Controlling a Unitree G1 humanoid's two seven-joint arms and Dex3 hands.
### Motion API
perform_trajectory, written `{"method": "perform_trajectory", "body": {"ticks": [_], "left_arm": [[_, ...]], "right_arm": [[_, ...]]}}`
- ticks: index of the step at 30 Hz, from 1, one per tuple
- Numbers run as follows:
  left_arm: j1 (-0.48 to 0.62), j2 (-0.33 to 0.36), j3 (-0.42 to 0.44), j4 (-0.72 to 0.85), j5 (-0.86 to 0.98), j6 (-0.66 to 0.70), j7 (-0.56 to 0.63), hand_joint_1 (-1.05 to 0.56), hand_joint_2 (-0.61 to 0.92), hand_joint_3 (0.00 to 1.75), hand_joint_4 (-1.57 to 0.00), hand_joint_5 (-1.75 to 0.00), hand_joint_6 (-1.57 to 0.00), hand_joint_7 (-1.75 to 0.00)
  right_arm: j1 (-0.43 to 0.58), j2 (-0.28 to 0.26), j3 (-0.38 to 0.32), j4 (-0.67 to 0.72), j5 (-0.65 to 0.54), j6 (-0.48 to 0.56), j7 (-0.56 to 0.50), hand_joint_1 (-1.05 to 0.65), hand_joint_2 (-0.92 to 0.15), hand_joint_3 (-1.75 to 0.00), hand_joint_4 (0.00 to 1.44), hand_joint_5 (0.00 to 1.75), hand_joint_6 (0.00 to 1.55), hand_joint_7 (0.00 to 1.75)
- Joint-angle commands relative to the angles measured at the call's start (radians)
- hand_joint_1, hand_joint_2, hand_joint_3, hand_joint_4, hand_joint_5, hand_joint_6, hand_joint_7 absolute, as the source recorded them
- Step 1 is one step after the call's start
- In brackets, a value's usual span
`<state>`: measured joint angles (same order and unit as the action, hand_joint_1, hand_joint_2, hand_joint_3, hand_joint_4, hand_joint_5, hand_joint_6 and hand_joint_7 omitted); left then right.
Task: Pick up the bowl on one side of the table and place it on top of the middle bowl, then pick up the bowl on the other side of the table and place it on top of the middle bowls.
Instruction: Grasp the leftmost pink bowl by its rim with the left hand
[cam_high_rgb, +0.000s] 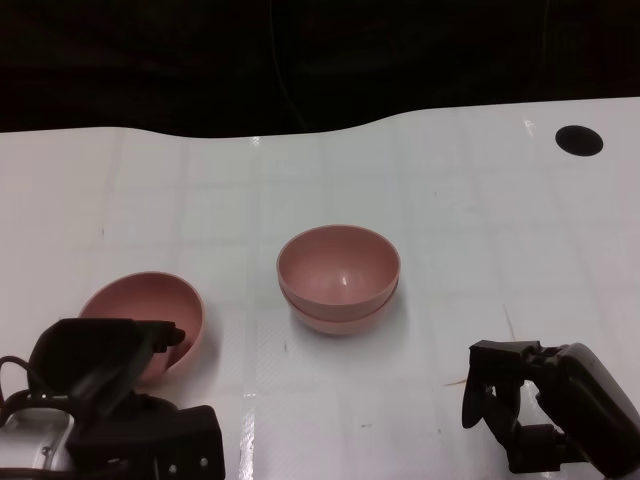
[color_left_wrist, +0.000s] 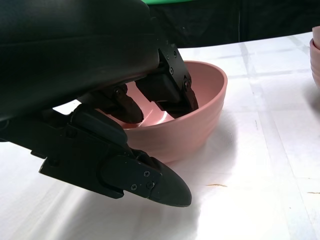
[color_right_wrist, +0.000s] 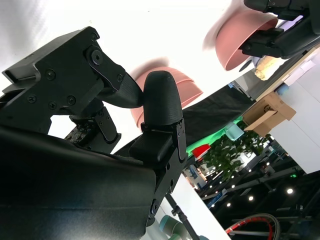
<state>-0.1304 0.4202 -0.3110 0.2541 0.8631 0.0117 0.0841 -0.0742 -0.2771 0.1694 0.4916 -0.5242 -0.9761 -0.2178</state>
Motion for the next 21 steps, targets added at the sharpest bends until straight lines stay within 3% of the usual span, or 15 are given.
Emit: {"method": "perform_trajectory", "body": {"ticks": [1,21], "left_arm": [[-0.017,-0.001,-0.010,0.029,-0.006,0.005,0.023,-0.74,0.92,0.01,-0.69,0.00,-0.74,0.00],[-0.035,-0.001,-0.036,0.104,-0.024,-0.031,0.053,-0.56,0.92,0.08,-0.82,-0.03,-0.83,-0.02]], "right_arm": [[0.010,-0.011,0.003,-0.012,0.018,0.012,0.012,-0.10,-0.43,-1.36,0.88,1.75,0.69,1.66],[0.016,-0.011,0.003,-0.019,0.021,0.010,0.014,-0.12,-0.45,-1.35,0.87,1.75,0.70,1.64]]}}
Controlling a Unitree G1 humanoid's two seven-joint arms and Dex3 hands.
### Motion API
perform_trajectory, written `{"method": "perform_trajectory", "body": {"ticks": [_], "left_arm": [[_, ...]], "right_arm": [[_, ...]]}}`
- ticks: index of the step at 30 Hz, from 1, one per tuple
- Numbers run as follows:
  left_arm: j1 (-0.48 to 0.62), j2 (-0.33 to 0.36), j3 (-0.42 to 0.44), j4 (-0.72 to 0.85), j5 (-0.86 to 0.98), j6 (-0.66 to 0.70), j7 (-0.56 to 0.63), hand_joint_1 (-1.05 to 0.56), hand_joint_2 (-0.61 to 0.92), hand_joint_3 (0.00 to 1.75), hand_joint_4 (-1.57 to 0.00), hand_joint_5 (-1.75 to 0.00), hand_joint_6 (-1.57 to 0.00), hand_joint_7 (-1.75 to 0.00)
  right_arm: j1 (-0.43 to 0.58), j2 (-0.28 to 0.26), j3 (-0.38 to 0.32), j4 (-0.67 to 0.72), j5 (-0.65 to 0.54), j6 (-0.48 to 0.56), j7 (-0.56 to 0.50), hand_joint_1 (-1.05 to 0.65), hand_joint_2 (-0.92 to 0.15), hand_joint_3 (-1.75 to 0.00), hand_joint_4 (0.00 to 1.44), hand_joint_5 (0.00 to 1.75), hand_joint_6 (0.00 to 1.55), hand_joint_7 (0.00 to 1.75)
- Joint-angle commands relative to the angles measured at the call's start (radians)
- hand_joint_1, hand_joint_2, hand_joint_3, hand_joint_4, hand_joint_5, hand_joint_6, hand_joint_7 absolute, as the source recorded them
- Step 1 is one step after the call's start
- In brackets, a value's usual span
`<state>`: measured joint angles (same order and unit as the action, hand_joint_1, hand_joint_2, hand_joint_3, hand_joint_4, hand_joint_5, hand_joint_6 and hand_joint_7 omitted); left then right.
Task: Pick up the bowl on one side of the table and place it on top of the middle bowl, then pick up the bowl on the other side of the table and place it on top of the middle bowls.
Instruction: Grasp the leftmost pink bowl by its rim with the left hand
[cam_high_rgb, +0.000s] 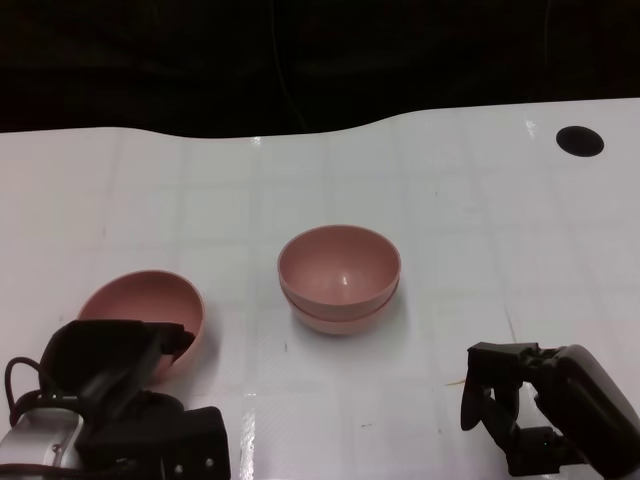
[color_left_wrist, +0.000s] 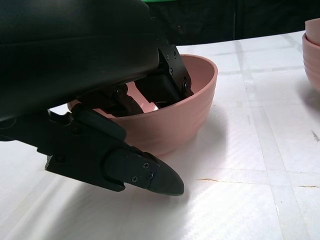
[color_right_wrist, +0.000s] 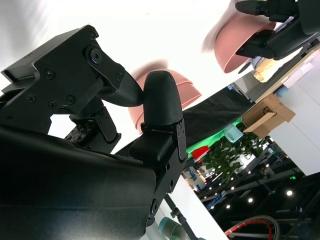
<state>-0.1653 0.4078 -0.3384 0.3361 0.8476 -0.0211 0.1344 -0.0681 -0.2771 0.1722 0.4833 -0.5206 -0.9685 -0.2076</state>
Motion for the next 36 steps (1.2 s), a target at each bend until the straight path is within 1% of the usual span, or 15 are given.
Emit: {"method": "perform_trajectory", "body": {"ticks": [1,4,9,11,15,18,19,21,24,25,26,27,28,30,36], "left_arm": [[0.000,0.010,-0.010,0.029,-0.009,-0.003,0.012,-0.54,0.92,0.08,-0.83,-0.03,-0.84,-0.02],[-0.003,0.004,-0.014,0.049,-0.010,-0.010,0.032,-0.42,0.92,0.14,-0.87,-0.03,-0.86,-0.02],[-0.013,-0.014,-0.018,0.068,-0.022,0.011,0.043,-0.30,0.92,0.26,-0.96,-0.05,-0.92,-0.03],[-0.015,-0.020,-0.013,0.075,-0.040,0.005,0.054,-0.27,0.92,0.26,-0.98,-0.06,-0.95,-0.04],[-0.020,-0.026,-0.010,0.112,-0.074,-0.042,0.106,-0.18,0.92,0.21,-1.14,-0.14,-1.07,-0.07],[-0.025,-0.025,-0.005,0.137,-0.110,-0.084,0.116,-0.12,0.92,0.21,-1.21,-0.20,-1.13,-0.09],[-0.026,-0.025,-0.004,0.146,-0.117,-0.097,0.124,-0.11,0.92,0.21,-1.12,-0.45,-1.18,-0.06],[-0.027,-0.026,-0.001,0.162,-0.130,-0.117,0.136,-0.10,0.92,0.25,-0.87,-1.02,-1.24,-0.04],[-0.031,-0.028,0.003,0.184,-0.144,-0.141,0.153,-0.09,0.92,0.25,-0.75,-1.31,-1.28,-0.06],[-0.031,-0.029,0.004,0.190,-0.149,-0.149,0.159,-0.08,0.92,0.24,-0.66,-1.54,-1.12,-0.55],[-0.030,-0.031,0.006,0.190,-0.155,-0.148,0.160,-0.08,0.92,0.24,-0.62,-1.63,-0.88,-1.02],[-0.028,-0.031,0.006,0.188,-0.159,-0.146,0.160,-0.08,0.92,0.25,-0.60,-1.69,-0.73,-1.36],[-0.026,-0.032,0.009,0.185,-0.167,-0.143,0.154,-0.08,0.92,0.26,-0.60,-1.72,-0.62,-1.57],[-0.022,-0.029,0.010,0.177,-0.174,-0.139,0.148,-0.09,0.92,0.28,-0.63,-1.74,-0.54,-1.71],[-0.008,-0.014,0.017,0.134,-0.168,-0.132,0.164,-0.13,0.90,0.28,-0.73,-1.75,-0.54,-1.75]], "right_arm": [[0.008,-0.011,0.000,-0.008,0.017,-0.001,0.003,-0.12,-0.45,-1.35,0.87,1.75,0.70,1.64],[0.007,-0.011,-0.002,-0.002,0.017,-0.006,-0.001,-0.12,-0.45,-1.35,0.87,1.75,0.70,1.64],[0.006,-0.013,-0.001,0.000,0.017,-0.010,0.000,-0.12,-0.46,-1.35,0.87,1.75,0.70,1.64],[0.006,-0.014,-0.001,0.001,0.018,-0.011,0.001,-0.11,-0.45,-1.35,0.87,1.75,0.70,1.64],[0.007,-0.016,-0.001,-0.001,0.020,-0.011,0.004,-0.11,-0.45,-1.35,0.87,1.75,0.70,1.65],[0.006,-0.017,-0.001,0.000,0.019,-0.013,0.004,-0.12,-0.45,-1.36,0.87,1.75,0.70,1.65],[0.006,-0.017,-0.001,0.000,0.019,-0.014,0.003,-0.12,-0.45,-1.36,0.87,1.75,0.70,1.65],[0.006,-0.016,-0.001,-0.001,0.020,-0.013,0.003,-0.12,-0.44,-1.36,0.87,1.75,0.70,1.65],[0.004,-0.016,0.000,0.002,0.026,-0.016,0.007,-0.12,-0.44,-1.36,0.87,1.75,0.70,1.64],[0.004,-0.016,0.000,0.003,0.028,-0.017,0.009,-0.12,-0.44,-1.36,0.87,1.75,0.70,1.64],[0.003,-0.016,0.000,0.004,0.026,-0.018,0.008,-0.12,-0.44,-1.36,0.87,1.75,0.70,1.64],[0.003,-0.016,0.000,0.004,0.024,-0.019,0.007,-0.12,-0.44,-1.36,0.87,1.75,0.70,1.64],[0.004,-0.016,0.000,0.001,0.024,-0.013,0.010,-0.12,-0.44,-1.36,0.87,1.75,0.71,1.64],[0.005,-0.016,0.000,-0.002,0.026,-0.007,0.015,-0.12,-0.44,-1.36,0.87,1.75,0.71,1.63],[0.001,-0.015,0.000,0.003,0.022,-0.009,0.014,-0.12,-0.44,-1.35,0.87,1.75,0.71,1.63]]}}
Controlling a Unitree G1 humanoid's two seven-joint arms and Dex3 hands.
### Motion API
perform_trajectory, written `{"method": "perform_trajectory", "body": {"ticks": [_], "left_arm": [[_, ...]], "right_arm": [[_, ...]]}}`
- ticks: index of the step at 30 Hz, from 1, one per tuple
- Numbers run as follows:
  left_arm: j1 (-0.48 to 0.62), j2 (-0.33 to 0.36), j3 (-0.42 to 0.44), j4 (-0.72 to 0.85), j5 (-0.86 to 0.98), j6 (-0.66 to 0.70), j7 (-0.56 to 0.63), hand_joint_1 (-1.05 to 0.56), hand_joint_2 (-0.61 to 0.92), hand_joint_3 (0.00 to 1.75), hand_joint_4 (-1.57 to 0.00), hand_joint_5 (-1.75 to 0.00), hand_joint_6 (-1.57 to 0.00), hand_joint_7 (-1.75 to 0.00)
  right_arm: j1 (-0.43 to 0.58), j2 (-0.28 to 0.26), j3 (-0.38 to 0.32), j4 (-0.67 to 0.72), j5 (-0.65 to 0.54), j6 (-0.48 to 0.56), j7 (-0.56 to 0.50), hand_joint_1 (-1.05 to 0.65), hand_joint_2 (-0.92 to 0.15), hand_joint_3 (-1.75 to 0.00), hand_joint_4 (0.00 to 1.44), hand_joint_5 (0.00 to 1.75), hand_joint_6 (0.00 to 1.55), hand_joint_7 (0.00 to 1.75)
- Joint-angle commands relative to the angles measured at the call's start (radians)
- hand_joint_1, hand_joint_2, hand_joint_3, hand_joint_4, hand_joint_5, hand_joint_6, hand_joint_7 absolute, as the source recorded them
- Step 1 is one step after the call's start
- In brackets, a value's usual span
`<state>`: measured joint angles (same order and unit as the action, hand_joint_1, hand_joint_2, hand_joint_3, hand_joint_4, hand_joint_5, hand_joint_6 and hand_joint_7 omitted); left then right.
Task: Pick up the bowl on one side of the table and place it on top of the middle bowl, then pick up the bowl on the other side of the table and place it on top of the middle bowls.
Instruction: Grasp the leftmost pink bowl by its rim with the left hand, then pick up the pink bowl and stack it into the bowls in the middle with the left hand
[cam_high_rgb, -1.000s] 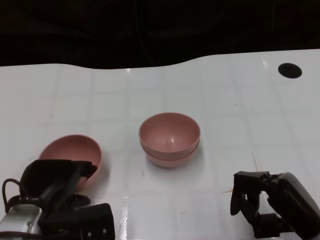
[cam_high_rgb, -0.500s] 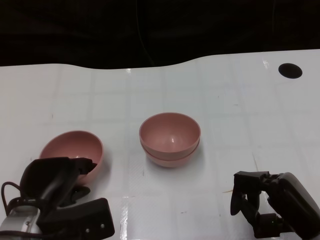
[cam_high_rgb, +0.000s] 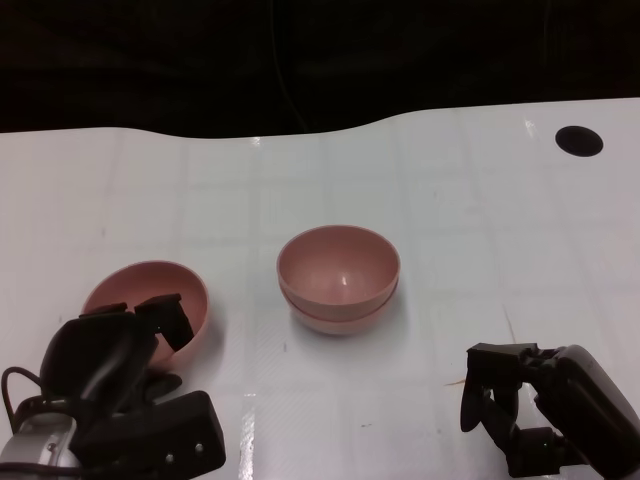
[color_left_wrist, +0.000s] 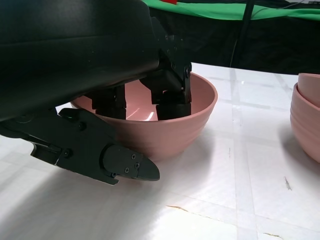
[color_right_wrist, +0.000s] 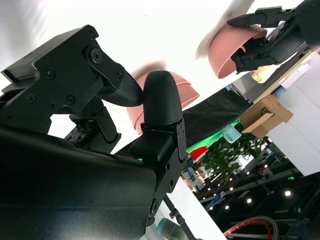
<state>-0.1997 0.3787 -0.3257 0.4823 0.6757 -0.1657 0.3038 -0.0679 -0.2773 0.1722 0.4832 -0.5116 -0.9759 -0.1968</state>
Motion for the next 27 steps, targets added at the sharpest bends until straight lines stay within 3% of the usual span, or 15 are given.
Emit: {"method": "perform_trajectory", "body": {"ticks": [1,9,10,12,14,15,16,19,21,22,23,24,25,26,27], "left_arm": [[0.029,0.020,0.006,-0.024,0.008,0.013,-0.001,-0.14,0.90,0.29,-0.74,-1.75,-0.54,-1.75],[0.054,0.054,0.031,-0.141,0.009,0.055,-0.056,-0.17,0.92,0.32,-0.73,-1.75,-0.49,-1.75],[0.057,0.059,0.036,-0.163,0.010,0.066,-0.069,-0.17,0.92,0.30,-0.72,-1.75,-0.53,-1.63],[0.065,0.067,0.047,-0.204,0.005,0.079,-0.091,-0.15,0.92,0.26,-0.71,-1.75,-0.72,-1.20],[0.071,0.074,0.057,-0.232,0.003,0.084,-0.106,-0.14,0.92,0.25,-0.70,-1.75,-0.81,-1.05],[0.073,0.080,0.062,-0.247,0.004,0.083,-0.113,-0.13,0.92,0.24,-0.69,-1.75,-0.67,-1.35],[0.075,0.088,0.068,-0.265,0.003,0.084,-0.126,-0.11,0.92,0.23,-0.69,-1.75,-0.57,-1.52],[0.080,0.109,0.081,-0.307,-0.001,0.089,-0.172,-0.11,0.92,0.25,-0.69,-1.75,-0.63,-1.43],[0.087,0.125,0.093,-0.353,-0.010,0.105,-0.224,-0.14,0.92,0.27,-0.72,-1.72,-0.83,-0.90],[0.090,0.132,0.100,-0.375,-0.018,0.110,-0.249,-0.14,0.92,0.26,-0.73,-1.70,-0.90,-0.76],[0.093,0.137,0.108,-0.397,-0.024,0.116,-0.270,-0.14,0.92,0.26,-0.71,-1.73,-0.72,-1.18],[0.096,0.140,0.114,-0.415,-0.029,0.119,-0.286,-0.13,0.92,0.26,-0.70,-1.74,-0.60,-1.46],[0.098,0.145,0.121,-0.438,-0.032,0.124,-0.304,-0.13,0.91,0.26,-0.69,-1.74,-0.53,-1.60],[0.100,0.148,0.129,-0.461,-0.033,0.132,-0.322,-0.13,0.91,0.26,-0.68,-1.74,-0.51,-1.62],[0.100,0.150,0.136,-0.485,-0.036,0.141,-0.340,-0.13,0.91,0.27,-0.67,-1.75,-0.58,-1.42]], "right_arm": [[0.000,-0.014,0.000,0.007,0.016,-0.005,0.003,-0.12,-0.44,-1.35,0.87,1.75,0.71,1.63],[-0.010,-0.017,-0.001,0.043,0.008,-0.034,-0.011,-0.11,-0.45,-1.34,0.86,1.75,0.71,1.63],[-0.012,-0.017,-0.002,0.049,0.007,-0.037,-0.011,-0.11,-0.45,-1.33,0.86,1.75,0.71,1.63],[-0.016,-0.017,-0.002,0.056,0.006,-0.042,-0.012,-0.12,-0.45,-1.33,0.86,1.75,0.71,1.63],[-0.018,-0.017,-0.002,0.058,0.005,-0.044,-0.012,-0.12,-0.46,-1.33,0.86,1.75,0.70,1.63],[-0.017,-0.017,-0.001,0.056,0.006,-0.041,-0.008,-0.12,-0.46,-1.33,0.86,1.75,0.70,1.63],[-0.016,-0.017,-0.001,0.054,0.008,-0.038,-0.005,-0.12,-0.46,-1.33,0.86,1.75,0.70,1.63],[-0.017,-0.016,0.000,0.055,0.010,-0.037,-0.002,-0.12,-0.46,-1.33,0.86,1.75,0.70,1.63],[-0.021,-0.015,0.001,0.065,0.006,-0.048,-0.009,-0.11,-0.45,-1.32,0.86,1.75,0.70,1.63],[-0.023,-0.014,0.002,0.069,0.004,-0.051,-0.012,-0.10,-0.45,-1.32,0.86,1.75,0.70,1.63],[-0.023,-0.014,0.002,0.071,0.004,-0.052,-0.011,-0.11,-0.45,-1.33,0.86,1.75,0.70,1.63],[-0.023,-0.014,0.002,0.070,0.005,-0.051,-0.010,-0.11,-0.45,-1.33,0.86,1.75,0.70,1.63],[-0.023,-0.015,0.003,0.072,0.005,-0.052,-0.010,-0.11,-0.45,-1.33,0.86,1.75,0.70,1.63],[-0.024,-0.014,0.003,0.075,0.003,-0.054,-0.011,-0.11,-0.45,-1.33,0.85,1.75,0.70,1.63],[-0.024,-0.014,0.003,0.078,0.003,-0.055,-0.011,-0.12,-0.46,-1.33,0.85,1.75,0.70,1.63]]}}
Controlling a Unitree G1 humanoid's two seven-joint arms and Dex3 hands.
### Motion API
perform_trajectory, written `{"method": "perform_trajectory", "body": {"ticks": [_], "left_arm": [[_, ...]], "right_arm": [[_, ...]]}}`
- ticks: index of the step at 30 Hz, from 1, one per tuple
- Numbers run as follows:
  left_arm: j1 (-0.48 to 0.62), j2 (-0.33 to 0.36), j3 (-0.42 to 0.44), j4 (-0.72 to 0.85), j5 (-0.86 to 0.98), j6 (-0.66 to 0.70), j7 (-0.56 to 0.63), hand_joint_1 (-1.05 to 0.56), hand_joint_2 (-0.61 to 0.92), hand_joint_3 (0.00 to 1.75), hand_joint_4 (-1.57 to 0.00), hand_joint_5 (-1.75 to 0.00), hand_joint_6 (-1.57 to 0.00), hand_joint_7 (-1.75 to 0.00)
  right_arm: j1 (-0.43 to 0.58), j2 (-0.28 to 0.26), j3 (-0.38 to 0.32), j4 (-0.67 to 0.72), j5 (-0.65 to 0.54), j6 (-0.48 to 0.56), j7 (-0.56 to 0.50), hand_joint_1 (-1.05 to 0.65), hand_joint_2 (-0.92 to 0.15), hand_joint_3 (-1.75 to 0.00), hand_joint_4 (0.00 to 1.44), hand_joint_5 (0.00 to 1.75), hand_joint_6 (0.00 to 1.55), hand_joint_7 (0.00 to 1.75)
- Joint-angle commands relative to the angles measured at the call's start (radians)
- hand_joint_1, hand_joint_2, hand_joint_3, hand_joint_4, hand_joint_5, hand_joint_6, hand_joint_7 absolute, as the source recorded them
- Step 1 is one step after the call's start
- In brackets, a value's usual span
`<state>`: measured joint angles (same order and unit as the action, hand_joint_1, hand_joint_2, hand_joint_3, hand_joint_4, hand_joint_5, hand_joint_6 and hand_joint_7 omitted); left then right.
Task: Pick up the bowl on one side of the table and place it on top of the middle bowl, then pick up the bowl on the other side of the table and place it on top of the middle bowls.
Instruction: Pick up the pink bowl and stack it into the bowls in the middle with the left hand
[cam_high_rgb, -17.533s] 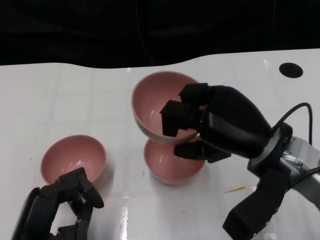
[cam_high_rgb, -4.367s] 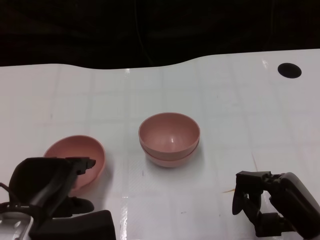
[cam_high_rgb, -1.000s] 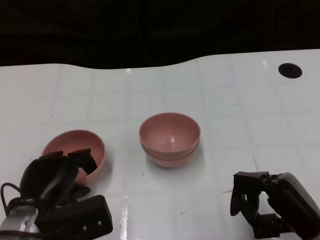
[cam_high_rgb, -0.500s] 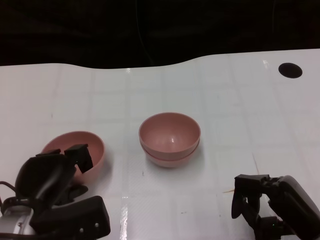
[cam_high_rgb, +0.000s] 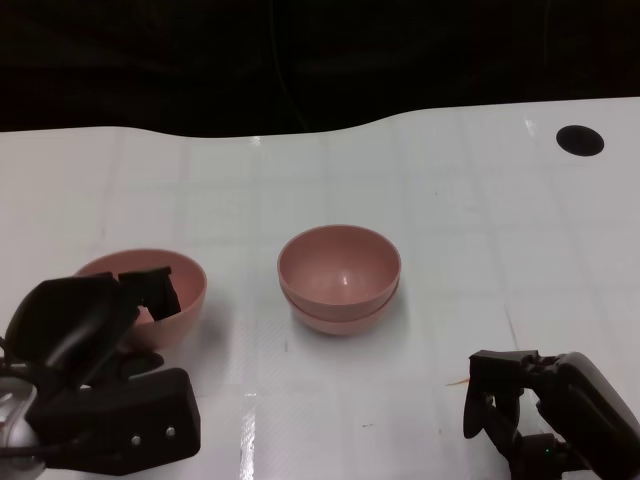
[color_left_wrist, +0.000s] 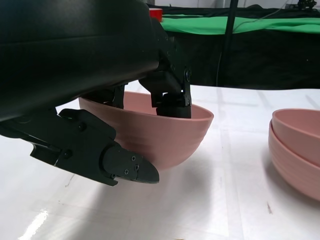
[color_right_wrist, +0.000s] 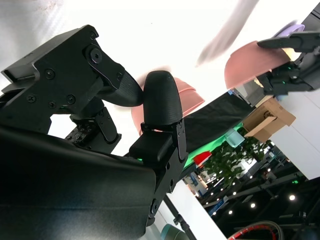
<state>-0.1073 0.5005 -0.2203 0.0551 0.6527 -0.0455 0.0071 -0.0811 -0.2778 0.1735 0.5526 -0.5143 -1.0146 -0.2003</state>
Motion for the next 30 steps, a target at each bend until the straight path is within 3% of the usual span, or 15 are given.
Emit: {"method": "perform_trajectory", "body": {"ticks": [1,4,6,9,11,14,30], "left_arm": [[0.008,0.030,0.037,-0.076,-0.013,0.025,-0.056,-0.13,0.90,0.27,-0.66,-1.75,-0.58,-1.40],[0.006,0.032,0.051,-0.123,-0.004,0.035,-0.076,-0.13,0.88,0.29,-0.66,-1.75,-0.47,-1.66],[0.003,0.029,0.058,-0.157,0.002,0.052,-0.097,-0.14,0.87,0.31,-0.67,-1.75,-0.46,-1.73],[-0.001,0.029,0.070,-0.218,0.007,0.075,-0.132,-0.14,0.86,0.34,-0.68,-1.75,-0.48,-1.74],[-0.005,0.029,0.077,-0.244,0.006,0.074,-0.140,-0.13,0.75,0.54,-0.71,-1.75,-0.51,-1.75],[-0.019,0.032,0.080,-0.290,0.017,0.076,-0.158,-0.13,0.70,0.61,-0.72,-1.75,-0.53,-1.75],[-0.126,-0.035,0.021,-0.392,0.035,0.060,-0.211,-0.18,0.64,0.73,-0.75,-1.75,-0.59,-1.74]], "right_arm": [[-0.012,-0.013,0.002,0.009,0.006,-0.015,-0.007,-0.12,-0.46,-1.33,0.85,1.75,0.70,1.63],[-0.011,-0.013,0.001,0.008,0.009,-0.013,-0.003,-0.12,-0.45,-1.33,0.85,1.75,0.70,1.64],[-0.011,-0.014,0.001,0.008,0.011,-0.013,-0.001,-0.12,-0.45,-1.33,0.85,1.75,0.70,1.64],[-0.008,-0.014,0.001,0.006,0.016,-0.008,0.006,-0.12,-0.46,-1.33,0.85,1.75,0.69,1.64],[-0.011,-0.014,0.002,0.014,0.017,-0.013,0.005,-0.11,-0.46,-1.32,0.84,1.75,0.69,1.63],[-0.014,-0.013,0.000,0.019,0.005,-0.016,-0.006,-0.10,-0.46,-1.31,0.84,1.75,0.70,1.63],[-0.021,-0.007,0.011,0.027,0.002,-0.017,-0.009,-0.10,-0.46,-1.31,0.84,1.75,0.68,1.66]]}}
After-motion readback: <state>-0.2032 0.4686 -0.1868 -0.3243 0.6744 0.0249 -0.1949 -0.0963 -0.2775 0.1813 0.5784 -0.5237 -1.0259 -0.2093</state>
